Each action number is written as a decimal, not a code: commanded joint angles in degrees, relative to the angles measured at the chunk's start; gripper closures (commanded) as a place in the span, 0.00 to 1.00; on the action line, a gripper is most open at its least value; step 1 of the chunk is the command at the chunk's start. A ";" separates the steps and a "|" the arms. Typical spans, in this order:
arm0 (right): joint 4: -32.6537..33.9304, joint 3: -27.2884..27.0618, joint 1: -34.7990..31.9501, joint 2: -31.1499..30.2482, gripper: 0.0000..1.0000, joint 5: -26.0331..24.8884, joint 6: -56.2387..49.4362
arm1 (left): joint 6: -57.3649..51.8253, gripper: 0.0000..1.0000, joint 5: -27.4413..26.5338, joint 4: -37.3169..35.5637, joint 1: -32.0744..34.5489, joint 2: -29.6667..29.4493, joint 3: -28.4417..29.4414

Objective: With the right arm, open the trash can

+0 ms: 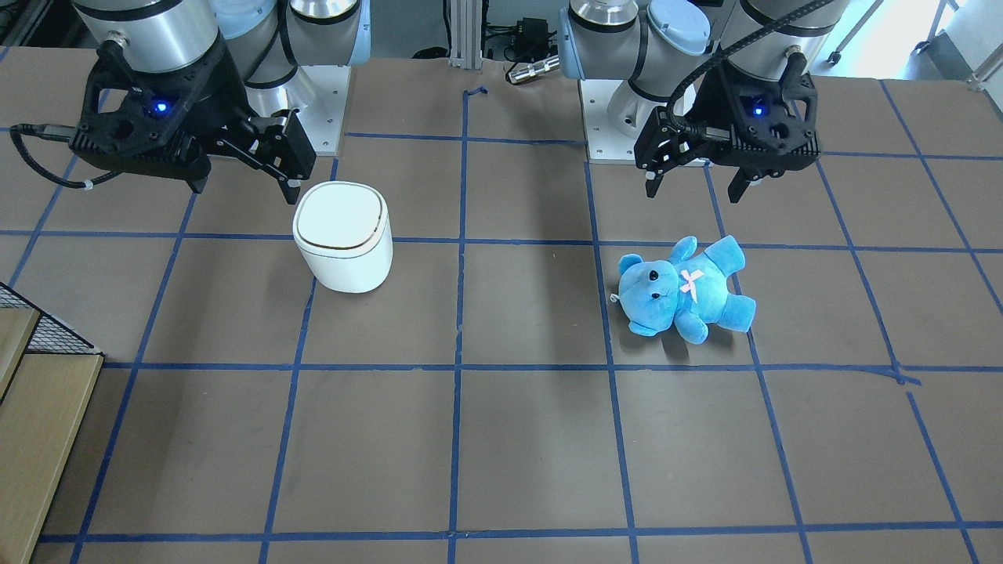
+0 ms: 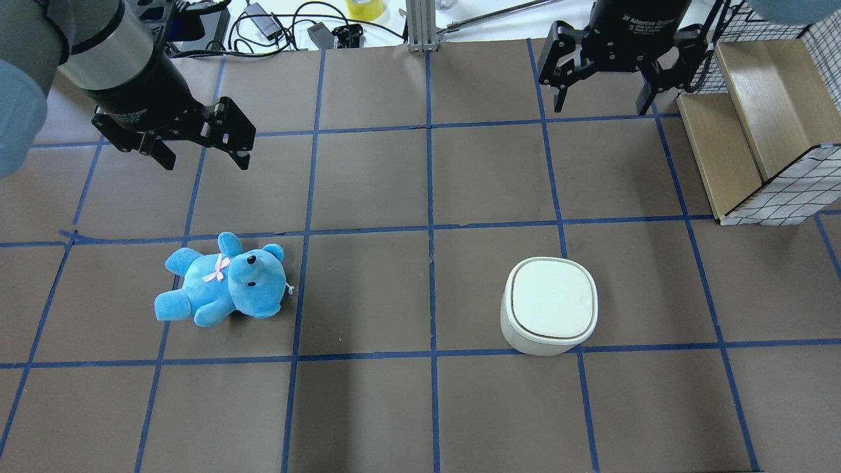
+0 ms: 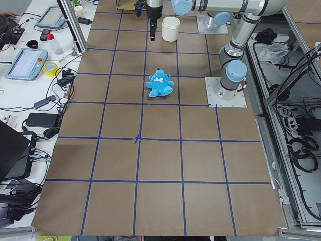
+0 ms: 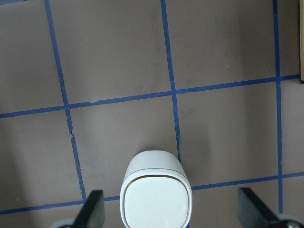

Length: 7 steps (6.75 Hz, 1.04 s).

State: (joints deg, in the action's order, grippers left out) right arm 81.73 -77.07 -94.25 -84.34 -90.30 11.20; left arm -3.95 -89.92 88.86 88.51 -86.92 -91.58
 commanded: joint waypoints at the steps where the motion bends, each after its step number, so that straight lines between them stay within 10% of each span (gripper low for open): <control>1: -1.12 -0.54 -0.23 -0.29 0.23 0.38 0.40 | 0.00 0.00 0.01 0.00 0.00 0.00 0.00; 4: -4.84 -15.06 -0.23 -7.47 0.73 1.26 1.81 | 0.00 0.00 0.01 0.00 0.00 0.00 0.00; 7: 6.82 -29.68 -0.93 -8.29 0.93 4.52 2.34 | 0.00 0.00 0.01 0.00 0.00 0.00 0.00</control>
State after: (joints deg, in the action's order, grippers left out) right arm 83.60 -101.08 -94.85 -92.49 -86.16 13.23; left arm -3.96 -89.91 88.86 88.51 -86.93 -91.58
